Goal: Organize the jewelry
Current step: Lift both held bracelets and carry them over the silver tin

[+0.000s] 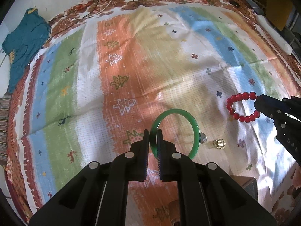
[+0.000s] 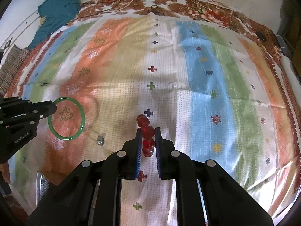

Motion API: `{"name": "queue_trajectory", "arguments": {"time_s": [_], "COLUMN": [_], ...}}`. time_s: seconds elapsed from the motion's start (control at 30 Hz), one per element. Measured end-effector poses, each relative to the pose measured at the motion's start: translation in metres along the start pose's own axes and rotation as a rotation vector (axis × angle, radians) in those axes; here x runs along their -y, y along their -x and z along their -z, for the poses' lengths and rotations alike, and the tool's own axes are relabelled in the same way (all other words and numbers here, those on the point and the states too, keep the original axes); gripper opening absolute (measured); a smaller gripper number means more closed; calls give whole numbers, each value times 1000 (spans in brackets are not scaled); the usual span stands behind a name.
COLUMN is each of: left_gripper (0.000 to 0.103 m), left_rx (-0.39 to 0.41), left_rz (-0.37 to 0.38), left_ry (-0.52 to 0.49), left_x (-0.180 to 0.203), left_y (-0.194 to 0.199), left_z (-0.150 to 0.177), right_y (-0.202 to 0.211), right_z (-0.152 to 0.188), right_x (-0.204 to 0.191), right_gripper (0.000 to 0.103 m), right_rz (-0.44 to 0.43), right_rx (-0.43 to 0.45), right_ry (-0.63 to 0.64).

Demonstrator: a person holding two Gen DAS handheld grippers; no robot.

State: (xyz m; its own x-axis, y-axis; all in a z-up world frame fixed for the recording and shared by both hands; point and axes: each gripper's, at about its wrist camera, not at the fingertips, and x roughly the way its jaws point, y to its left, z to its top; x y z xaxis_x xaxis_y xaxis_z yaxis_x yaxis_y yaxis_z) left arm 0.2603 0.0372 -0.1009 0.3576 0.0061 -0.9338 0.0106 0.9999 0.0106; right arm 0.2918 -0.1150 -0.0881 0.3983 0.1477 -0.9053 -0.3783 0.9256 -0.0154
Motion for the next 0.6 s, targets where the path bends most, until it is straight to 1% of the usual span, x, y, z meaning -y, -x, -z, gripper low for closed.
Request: {"name": "queue_trajectory", "arguments": {"time_s": [0.1, 0.4, 0.6], "left_gripper": [7, 7, 7], "left_rx": [8, 54, 93], "left_rz": [6, 45, 64], "left_ry": [5, 18, 7], "left_x": [-1, -2, 3], "left_y": [8, 35, 57], "left_z": [3, 12, 20], "right_y": [8, 20, 35], "right_z": [3, 11, 17], "right_x": [-1, -4, -14], "right_gripper": [14, 14, 14], "right_rz": [2, -2, -11], "right_rx": [21, 34, 62], "right_ry": [1, 8, 25]}}
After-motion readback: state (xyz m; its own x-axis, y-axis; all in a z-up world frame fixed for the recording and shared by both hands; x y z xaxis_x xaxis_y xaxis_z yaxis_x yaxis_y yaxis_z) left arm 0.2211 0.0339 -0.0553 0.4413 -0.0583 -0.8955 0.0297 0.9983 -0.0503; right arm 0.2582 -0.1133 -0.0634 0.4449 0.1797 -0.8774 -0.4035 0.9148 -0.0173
